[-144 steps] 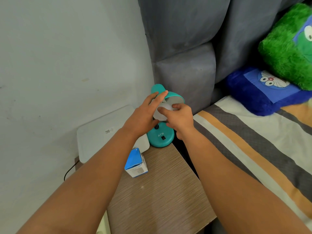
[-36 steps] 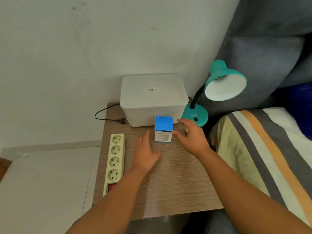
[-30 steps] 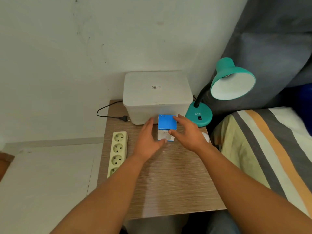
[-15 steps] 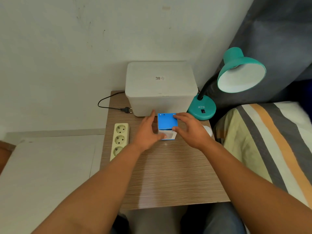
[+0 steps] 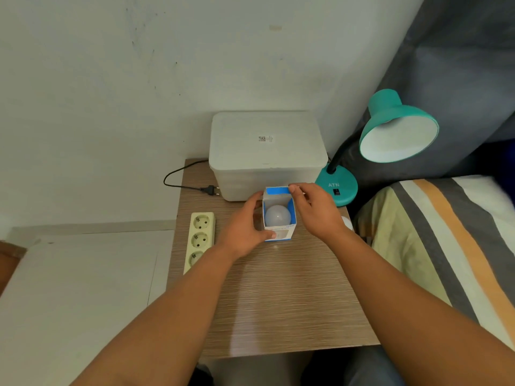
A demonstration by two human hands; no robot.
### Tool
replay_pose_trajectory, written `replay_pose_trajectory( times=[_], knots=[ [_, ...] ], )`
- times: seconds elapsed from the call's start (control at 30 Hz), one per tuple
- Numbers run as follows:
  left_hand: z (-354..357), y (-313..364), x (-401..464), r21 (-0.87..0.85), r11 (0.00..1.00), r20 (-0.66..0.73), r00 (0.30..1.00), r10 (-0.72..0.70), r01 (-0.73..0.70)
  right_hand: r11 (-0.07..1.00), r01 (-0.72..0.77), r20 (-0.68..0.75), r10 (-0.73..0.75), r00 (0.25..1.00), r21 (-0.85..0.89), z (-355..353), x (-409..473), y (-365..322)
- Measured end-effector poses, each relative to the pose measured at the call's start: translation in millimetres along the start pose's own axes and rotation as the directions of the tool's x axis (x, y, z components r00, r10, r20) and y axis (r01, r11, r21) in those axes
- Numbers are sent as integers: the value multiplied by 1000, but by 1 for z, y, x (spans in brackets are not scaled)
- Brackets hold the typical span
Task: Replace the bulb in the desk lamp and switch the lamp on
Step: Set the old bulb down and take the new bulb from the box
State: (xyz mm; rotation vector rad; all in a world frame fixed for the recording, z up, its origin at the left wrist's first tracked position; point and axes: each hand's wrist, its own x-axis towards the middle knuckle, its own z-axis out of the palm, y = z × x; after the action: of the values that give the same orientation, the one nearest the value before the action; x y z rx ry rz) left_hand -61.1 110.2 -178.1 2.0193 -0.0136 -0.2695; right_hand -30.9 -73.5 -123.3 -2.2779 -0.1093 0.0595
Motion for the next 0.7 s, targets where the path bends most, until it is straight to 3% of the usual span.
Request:
replay_pose_trajectory(
  times=[0.3,0.7],
  knots=[
    [2,0,-7,-115,990,-14,997,81,-83,993,-109,-49,111,993,42,5,13,-17],
    [2,-8,-3,-44,996,23,997,79,-78,989,-133,-39,135,990,60,8,16,-13]
  ],
)
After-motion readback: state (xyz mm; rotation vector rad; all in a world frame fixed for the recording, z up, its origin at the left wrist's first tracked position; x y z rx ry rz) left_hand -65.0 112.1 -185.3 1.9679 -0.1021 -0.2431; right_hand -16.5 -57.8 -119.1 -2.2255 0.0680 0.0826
